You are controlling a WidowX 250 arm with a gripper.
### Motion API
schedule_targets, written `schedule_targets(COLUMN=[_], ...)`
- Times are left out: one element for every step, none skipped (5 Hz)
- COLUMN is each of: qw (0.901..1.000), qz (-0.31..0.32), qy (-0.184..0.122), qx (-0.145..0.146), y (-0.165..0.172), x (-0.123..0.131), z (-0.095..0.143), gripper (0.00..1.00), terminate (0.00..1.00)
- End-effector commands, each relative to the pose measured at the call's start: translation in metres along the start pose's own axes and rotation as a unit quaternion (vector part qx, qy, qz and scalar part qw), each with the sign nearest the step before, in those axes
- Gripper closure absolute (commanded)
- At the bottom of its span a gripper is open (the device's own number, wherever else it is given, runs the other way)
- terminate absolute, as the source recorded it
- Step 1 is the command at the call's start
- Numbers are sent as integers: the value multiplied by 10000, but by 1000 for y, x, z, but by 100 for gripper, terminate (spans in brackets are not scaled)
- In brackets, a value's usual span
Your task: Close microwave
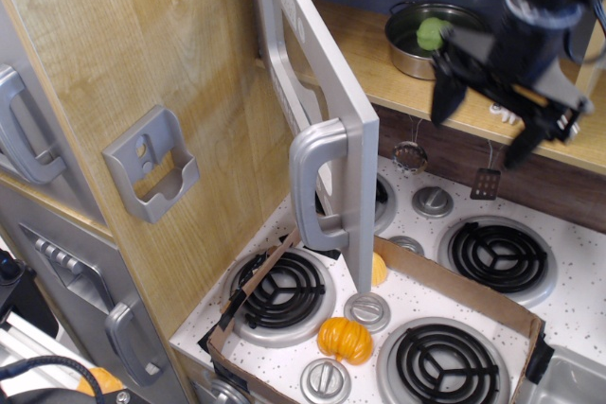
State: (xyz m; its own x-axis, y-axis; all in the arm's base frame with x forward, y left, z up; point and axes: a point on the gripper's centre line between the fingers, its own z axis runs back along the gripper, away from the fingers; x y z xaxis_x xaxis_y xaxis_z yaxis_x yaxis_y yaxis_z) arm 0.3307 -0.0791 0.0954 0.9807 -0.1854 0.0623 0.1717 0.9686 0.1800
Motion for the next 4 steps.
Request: schedule_targets(qw=[9963,9932,9918,9916], qz=[-518,-599,-570,-483], qy=[367,548,559,631], qx=[588,834,998,1017], y=[41,56,69,77], x=[-20,-37,-54,-74], z=[82,110,127,124], gripper=[0,0,0,0], terminate=[0,0,0,0])
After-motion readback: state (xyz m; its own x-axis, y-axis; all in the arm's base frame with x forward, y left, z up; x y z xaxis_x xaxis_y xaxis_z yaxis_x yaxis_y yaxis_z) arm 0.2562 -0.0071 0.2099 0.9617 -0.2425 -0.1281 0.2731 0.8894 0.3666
